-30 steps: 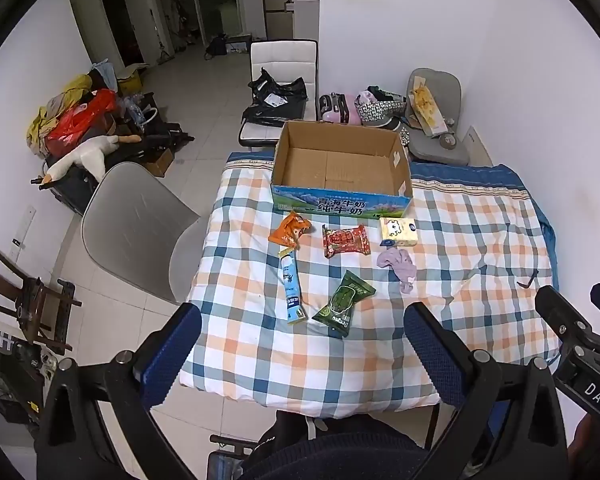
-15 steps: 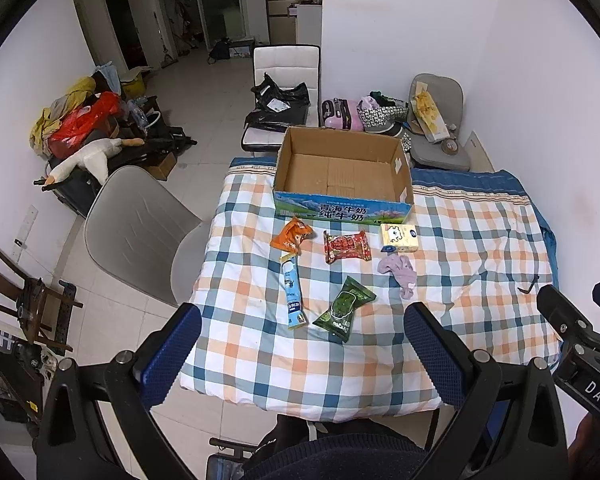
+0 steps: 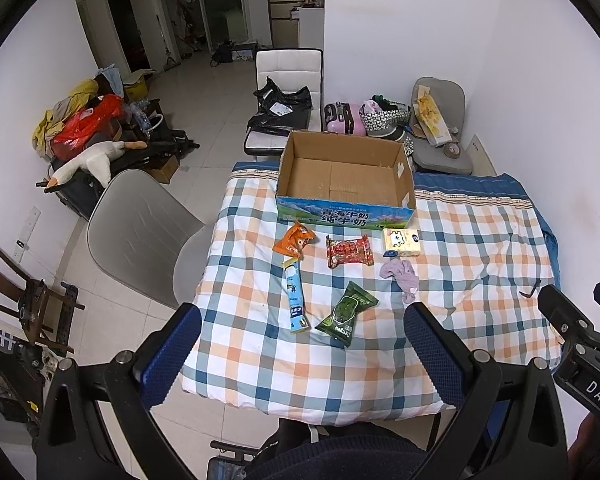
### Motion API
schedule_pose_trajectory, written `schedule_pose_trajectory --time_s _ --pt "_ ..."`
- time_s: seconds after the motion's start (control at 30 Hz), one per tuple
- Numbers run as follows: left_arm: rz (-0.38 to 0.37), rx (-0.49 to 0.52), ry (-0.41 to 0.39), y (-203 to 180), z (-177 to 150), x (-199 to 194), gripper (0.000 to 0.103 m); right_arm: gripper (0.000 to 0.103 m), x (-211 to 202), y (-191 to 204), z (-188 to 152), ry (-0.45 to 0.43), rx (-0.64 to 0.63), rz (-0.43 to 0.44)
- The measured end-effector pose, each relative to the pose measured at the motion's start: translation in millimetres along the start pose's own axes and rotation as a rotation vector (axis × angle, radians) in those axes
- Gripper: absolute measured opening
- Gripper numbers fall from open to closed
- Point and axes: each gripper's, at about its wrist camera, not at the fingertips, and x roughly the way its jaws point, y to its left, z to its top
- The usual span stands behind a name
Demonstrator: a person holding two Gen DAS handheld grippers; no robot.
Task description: Organize soft objects
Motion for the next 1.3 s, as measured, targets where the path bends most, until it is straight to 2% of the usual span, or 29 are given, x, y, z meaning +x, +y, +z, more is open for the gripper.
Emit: schedule_pose_trajectory --time_s 0.47,0.57,1.3 --pt "0.002 -0.001 -0.004 -1.7 -2.2 0.9 0.103 0.103 0.6 1.2 -6.3 -0.004 -0.003 0.002" --pt "0.002 -0.001 -0.006 -2.0 -2.3 0.9 0.103 0.103 -8.0 0.3 14.9 0.000 -0.006 0.004" --pt "0.003 0.001 -0.012 -1.6 0.0 -0.2 0.103 0.103 -8.1 2.5 8.8 -0.014 -0.007 0.001"
